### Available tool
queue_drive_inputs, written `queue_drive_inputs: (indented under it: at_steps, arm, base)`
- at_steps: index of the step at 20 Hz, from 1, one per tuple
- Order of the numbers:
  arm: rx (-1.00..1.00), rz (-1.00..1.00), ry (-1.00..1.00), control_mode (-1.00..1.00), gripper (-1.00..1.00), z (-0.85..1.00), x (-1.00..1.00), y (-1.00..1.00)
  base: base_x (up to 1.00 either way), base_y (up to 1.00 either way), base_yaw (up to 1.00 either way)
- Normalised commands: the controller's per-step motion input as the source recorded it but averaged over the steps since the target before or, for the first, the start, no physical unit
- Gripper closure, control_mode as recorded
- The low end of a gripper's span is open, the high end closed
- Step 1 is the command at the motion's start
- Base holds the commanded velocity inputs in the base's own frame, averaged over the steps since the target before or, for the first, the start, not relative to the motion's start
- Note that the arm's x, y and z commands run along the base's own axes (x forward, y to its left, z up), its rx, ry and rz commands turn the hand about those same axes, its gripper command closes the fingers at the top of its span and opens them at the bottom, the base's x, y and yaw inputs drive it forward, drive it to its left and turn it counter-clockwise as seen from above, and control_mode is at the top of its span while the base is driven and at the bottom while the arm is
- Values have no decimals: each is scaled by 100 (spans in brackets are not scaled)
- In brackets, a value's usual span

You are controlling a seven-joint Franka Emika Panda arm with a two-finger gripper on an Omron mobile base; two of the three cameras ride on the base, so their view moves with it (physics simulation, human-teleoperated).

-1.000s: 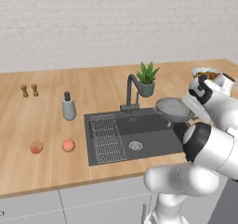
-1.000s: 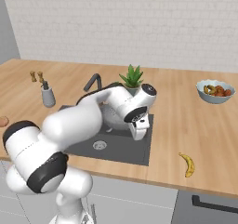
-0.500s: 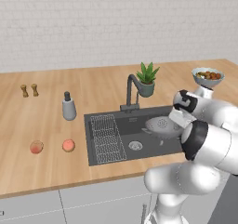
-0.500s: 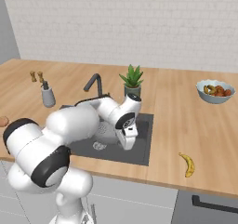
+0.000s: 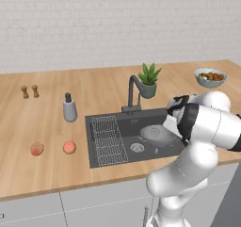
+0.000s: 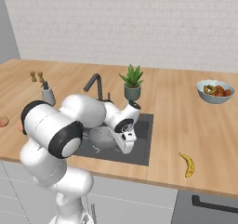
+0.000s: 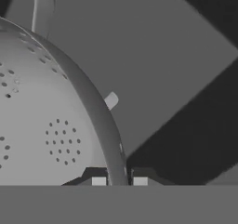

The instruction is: Put the colander in the sink, put the peach, banana, peach in the colander, and turn on the sink faucet and pour water over the colander.

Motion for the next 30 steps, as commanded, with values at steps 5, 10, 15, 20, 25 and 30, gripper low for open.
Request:
queue_drive_inputs:
  at_steps: [5,10,15,20,25,30]
  arm:
    - [6,4,0,-100,100,-35,49,32]
    - [4,5,-2,-100,100,-31,43,14]
    - [4,4,-4,-100,100,-36,43,24]
    - [1,4,0,-100,100,-52,47,22]
    - [2,2,0,-100,100,-59,36,0]
    - [2,1,-3,-100,100,-48,17,3]
  base:
    - [0,0,0]
    - [0,0,0]
    - [0,0,0]
    - [0,0,0]
    - [0,0,0]
    - [0,0,0]
